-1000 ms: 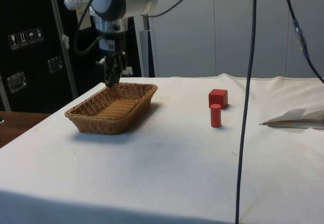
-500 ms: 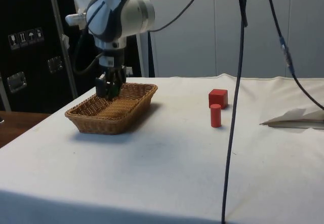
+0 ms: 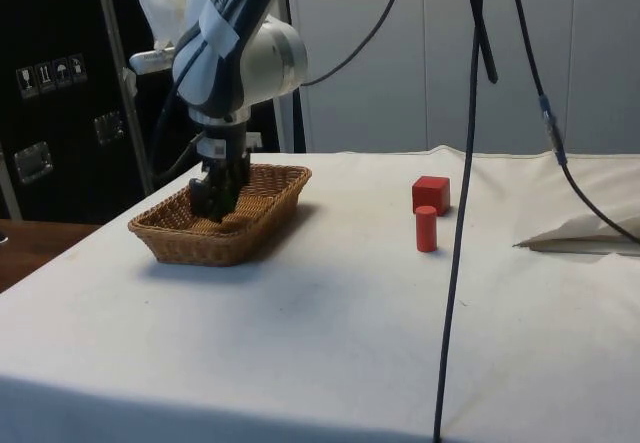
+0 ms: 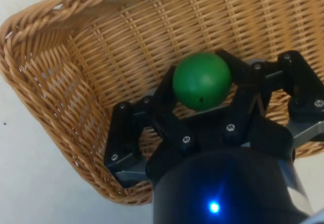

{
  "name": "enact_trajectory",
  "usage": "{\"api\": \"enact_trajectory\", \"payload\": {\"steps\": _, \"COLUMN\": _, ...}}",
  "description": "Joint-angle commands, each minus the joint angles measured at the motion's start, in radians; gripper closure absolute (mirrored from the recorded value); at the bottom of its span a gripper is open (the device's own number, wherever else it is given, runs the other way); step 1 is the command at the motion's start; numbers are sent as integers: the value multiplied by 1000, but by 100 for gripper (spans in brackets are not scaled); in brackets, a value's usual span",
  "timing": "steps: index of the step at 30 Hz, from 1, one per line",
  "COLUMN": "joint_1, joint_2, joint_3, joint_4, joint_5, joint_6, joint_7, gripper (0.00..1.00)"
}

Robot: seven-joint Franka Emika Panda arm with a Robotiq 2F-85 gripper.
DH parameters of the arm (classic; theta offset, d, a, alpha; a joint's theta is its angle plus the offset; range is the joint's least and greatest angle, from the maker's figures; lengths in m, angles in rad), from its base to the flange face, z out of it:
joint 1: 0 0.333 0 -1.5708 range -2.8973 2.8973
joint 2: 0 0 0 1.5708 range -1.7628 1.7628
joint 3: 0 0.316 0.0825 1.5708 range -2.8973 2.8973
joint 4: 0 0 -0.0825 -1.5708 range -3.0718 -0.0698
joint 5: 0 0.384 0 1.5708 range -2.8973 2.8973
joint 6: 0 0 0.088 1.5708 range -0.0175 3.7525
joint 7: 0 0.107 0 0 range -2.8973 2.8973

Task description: Pick up the object to the left of the cylinder and place it into the basket.

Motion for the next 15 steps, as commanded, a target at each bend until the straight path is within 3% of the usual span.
{"api": "enact_trajectory", "payload": {"steps": 1, "joint_1": -9, "joint_2": 5, "joint_3": 11, "joint_4": 9, "joint_5": 13, "joint_6": 9, "joint_7": -5, "gripper": 100}}
{"api": "enact_trajectory", "payload": {"steps": 6, "joint_1": -5, "joint_2": 13, "joint_3": 7, "joint_4": 16, "joint_5": 12, "joint_6": 9, "joint_7": -2, "gripper": 100}}
{"api": "enact_trajectory", "payload": {"steps": 7, "joint_1": 0, "joint_2": 10, "joint_3": 0, "joint_4": 12, "joint_5": 5, "joint_6": 0, "joint_7": 1, "gripper": 93}}
{"api": "enact_trajectory", "payload": {"steps": 8, "joint_1": -4, "joint_2": 14, "joint_3": 7, "joint_4": 16, "joint_5": 12, "joint_6": 9, "joint_7": -1, "gripper": 93}}
{"api": "enact_trajectory", "payload": {"steps": 13, "joint_1": -3, "joint_2": 15, "joint_3": 5, "joint_4": 17, "joint_5": 11, "joint_6": 9, "joint_7": 0, "gripper": 48}}
{"api": "enact_trajectory", "payload": {"steps": 14, "joint_1": -3, "joint_2": 15, "joint_3": 5, "joint_4": 17, "joint_5": 10, "joint_6": 9, "joint_7": 0, "gripper": 30}}
{"api": "enact_trajectory", "payload": {"steps": 15, "joint_1": -3, "joint_2": 15, "joint_3": 5, "joint_4": 17, "joint_5": 10, "joint_6": 9, "joint_7": 0, "gripper": 22}}
